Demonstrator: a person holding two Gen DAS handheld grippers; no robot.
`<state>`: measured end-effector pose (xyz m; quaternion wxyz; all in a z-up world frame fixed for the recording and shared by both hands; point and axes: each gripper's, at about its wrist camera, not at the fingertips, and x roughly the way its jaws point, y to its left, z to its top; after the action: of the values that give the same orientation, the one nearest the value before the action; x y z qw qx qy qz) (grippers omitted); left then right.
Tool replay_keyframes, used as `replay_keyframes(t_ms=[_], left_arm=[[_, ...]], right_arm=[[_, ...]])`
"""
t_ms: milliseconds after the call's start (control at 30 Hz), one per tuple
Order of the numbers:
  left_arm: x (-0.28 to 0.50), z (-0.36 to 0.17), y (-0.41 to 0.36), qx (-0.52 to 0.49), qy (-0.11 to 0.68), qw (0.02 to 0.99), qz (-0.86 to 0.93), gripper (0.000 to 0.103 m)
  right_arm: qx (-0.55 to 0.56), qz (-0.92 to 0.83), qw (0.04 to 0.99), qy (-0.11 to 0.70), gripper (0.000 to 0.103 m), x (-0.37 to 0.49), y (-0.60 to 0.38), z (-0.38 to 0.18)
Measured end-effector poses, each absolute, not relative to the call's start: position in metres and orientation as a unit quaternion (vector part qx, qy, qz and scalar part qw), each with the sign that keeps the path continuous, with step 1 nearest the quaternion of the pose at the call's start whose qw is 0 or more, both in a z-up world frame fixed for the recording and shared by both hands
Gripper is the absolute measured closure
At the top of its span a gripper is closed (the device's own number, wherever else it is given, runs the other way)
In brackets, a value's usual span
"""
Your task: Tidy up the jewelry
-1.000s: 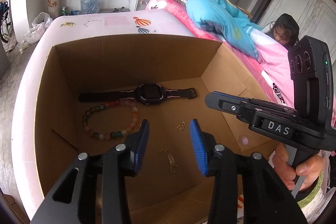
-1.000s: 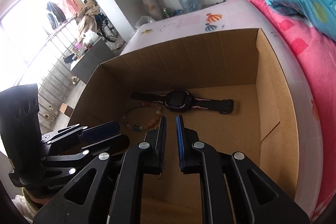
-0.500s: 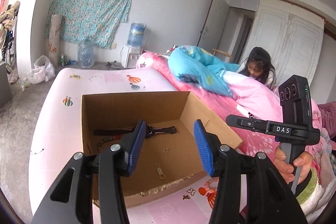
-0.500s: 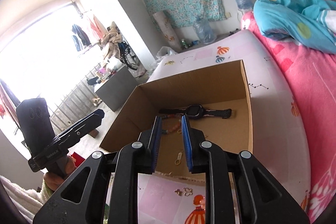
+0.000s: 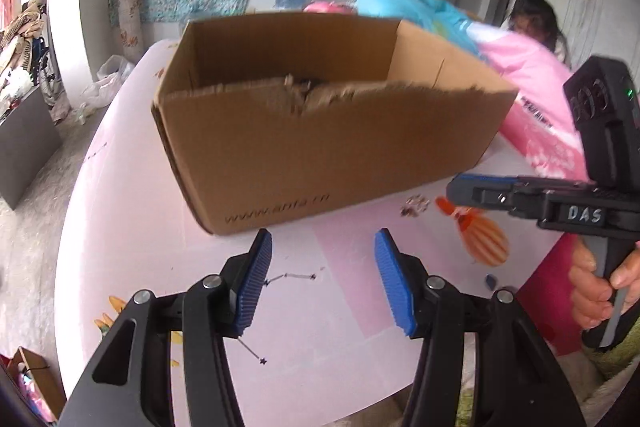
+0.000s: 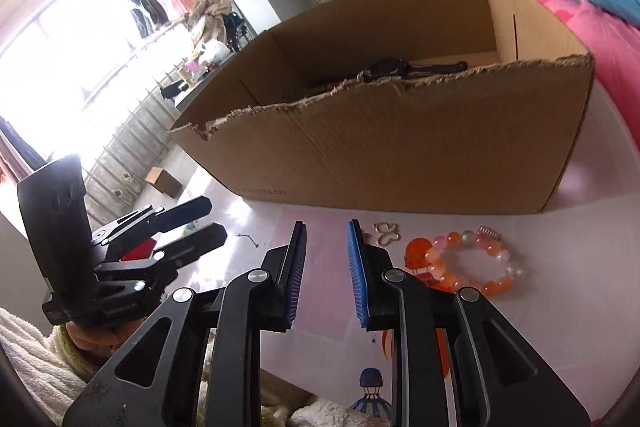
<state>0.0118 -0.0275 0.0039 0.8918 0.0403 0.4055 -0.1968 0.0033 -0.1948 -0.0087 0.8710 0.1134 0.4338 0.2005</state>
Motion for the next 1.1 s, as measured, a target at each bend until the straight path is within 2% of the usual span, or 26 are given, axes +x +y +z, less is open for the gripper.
replay_keyframes(t_ms=[133, 300, 467, 900, 1100], left_arm=[[0.017, -0.023, -0.029, 0.054, 0.429, 0.884, -0.178, 0.051], [0.011, -0.025, -0.034, 0.081, 0.413, 0.890, -0.174, 0.051], [0.008, -0.027, -0.034, 0.079, 0.406, 0.893, -0.176, 0.050], [-0.003, -0.030, -0.035, 0.076, 0.394, 0.898, -0.179, 0.048], [-0.005, -0.030, -0.032, 0.066, 0.392, 0.897, -0.193, 0.047]], right_arm=[[0.059, 0.185, 0.875, 0.443, 0.089, 0.018, -0.177, -0.018], [0.021, 0.175, 0.875, 0.452, 0.095, 0.031, -0.163, -0.026], [-0.004, 0.172, 0.877, 0.448, 0.095, 0.031, -0.153, -0.023], [0.072, 0.251, 0.842, 0.472, 0.095, 0.011, -0.133, -0.028], [0.140, 0.236, 0.847, 0.456, 0.092, 0.007, -0.174, -0.017]])
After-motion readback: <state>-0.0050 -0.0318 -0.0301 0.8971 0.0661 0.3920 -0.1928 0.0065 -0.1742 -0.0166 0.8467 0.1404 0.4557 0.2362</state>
